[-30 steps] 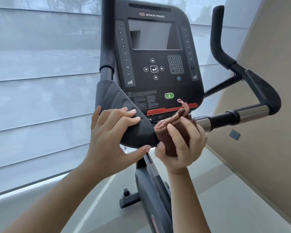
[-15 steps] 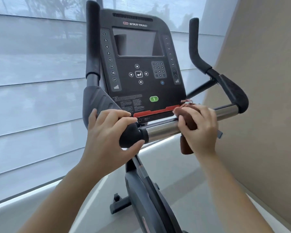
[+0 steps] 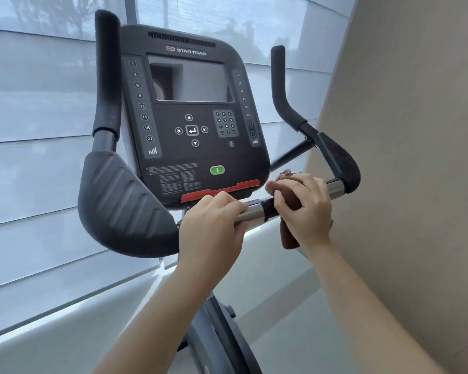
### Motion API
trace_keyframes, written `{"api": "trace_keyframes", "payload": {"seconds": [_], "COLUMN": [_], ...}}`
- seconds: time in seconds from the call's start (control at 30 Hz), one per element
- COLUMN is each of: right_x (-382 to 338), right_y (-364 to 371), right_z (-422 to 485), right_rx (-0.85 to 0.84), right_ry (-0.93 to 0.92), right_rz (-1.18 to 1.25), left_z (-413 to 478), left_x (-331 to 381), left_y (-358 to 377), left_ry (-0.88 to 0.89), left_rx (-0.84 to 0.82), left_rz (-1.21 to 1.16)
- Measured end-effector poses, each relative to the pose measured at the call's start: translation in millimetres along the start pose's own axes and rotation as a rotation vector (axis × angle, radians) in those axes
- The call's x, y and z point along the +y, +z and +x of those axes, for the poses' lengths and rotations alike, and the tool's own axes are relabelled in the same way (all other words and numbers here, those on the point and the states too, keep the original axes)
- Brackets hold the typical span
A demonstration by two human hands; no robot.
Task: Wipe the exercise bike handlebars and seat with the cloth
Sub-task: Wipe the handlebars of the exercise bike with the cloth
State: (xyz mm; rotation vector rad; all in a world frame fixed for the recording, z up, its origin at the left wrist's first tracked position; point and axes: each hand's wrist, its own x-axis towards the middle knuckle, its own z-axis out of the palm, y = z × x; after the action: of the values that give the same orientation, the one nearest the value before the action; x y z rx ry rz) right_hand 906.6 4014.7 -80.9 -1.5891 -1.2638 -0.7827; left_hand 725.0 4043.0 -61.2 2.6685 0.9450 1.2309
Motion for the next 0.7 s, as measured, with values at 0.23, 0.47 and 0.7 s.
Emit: {"api": "trace_keyframes", "payload": {"seconds": [0.23, 0.47, 0.7], "right_x": [1.4, 80.4, 63.1], "right_y": [-3.1, -22.9, -8.4], "right_z": [9.1, 28.2, 17.6], "right_rx": [-0.204, -0.132, -0.129], "right_ry": [-0.164, 0.167, -0.092], "right_rz": [0.088, -0.03, 0.096], "left_z": [3.9, 26.4, 39.1], "left_x": [4.9, 29.1, 40.7], "left_y": [5.5, 31.4, 56.1], "left_ry": [-0.001, 0.082, 0.0], "left_rx": [-0.016, -0.056, -0.024], "left_rz": [0.035, 0.011, 0.089]}}
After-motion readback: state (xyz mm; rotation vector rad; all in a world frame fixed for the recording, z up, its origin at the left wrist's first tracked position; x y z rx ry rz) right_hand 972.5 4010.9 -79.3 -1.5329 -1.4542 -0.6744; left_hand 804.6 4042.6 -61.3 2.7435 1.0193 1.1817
